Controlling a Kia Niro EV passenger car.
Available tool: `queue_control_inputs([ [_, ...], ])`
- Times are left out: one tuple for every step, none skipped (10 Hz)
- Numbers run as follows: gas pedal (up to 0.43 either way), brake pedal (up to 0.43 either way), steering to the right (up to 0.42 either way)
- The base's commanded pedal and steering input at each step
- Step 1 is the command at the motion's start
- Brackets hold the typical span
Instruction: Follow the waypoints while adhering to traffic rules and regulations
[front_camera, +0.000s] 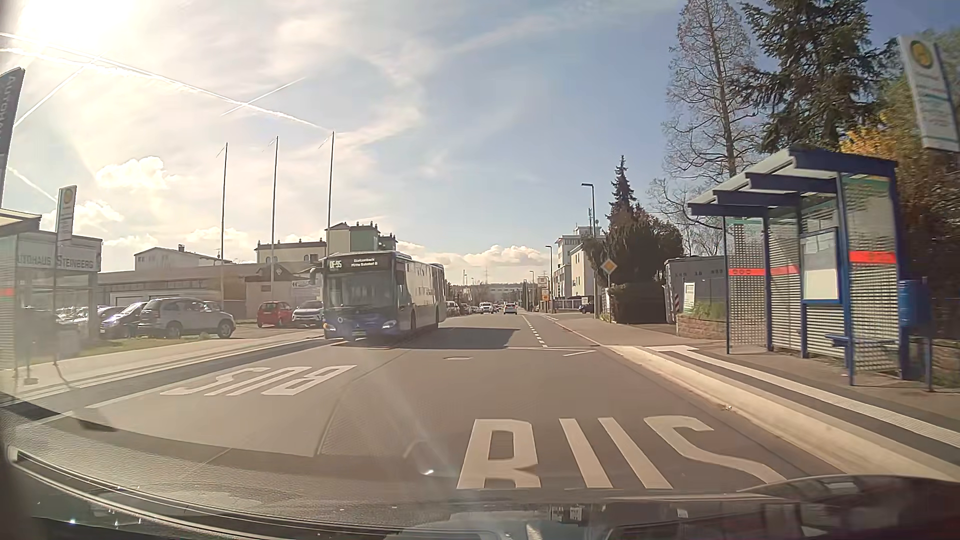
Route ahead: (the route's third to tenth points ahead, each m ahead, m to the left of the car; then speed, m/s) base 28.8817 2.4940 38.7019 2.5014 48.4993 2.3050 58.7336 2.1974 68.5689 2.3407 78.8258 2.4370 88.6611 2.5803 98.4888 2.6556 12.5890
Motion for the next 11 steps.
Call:
queue_control_inputs([
  [0.15,0.0,-0.002],
  [0.15,0.0,-0.002],
  [0.15,0.0,-0.002],
  [0.15,0.0,-0.002],
  [0.15,0.0,-0.001],
  [0.15,0.0,-0.001],
  [0.15,0.0,0.0],
  [0.15,0.0,0.0],
  [0.15,0.0,0.0],
  [0.15,0.0,0.0],
  [0.15,0.0,0.0],
])
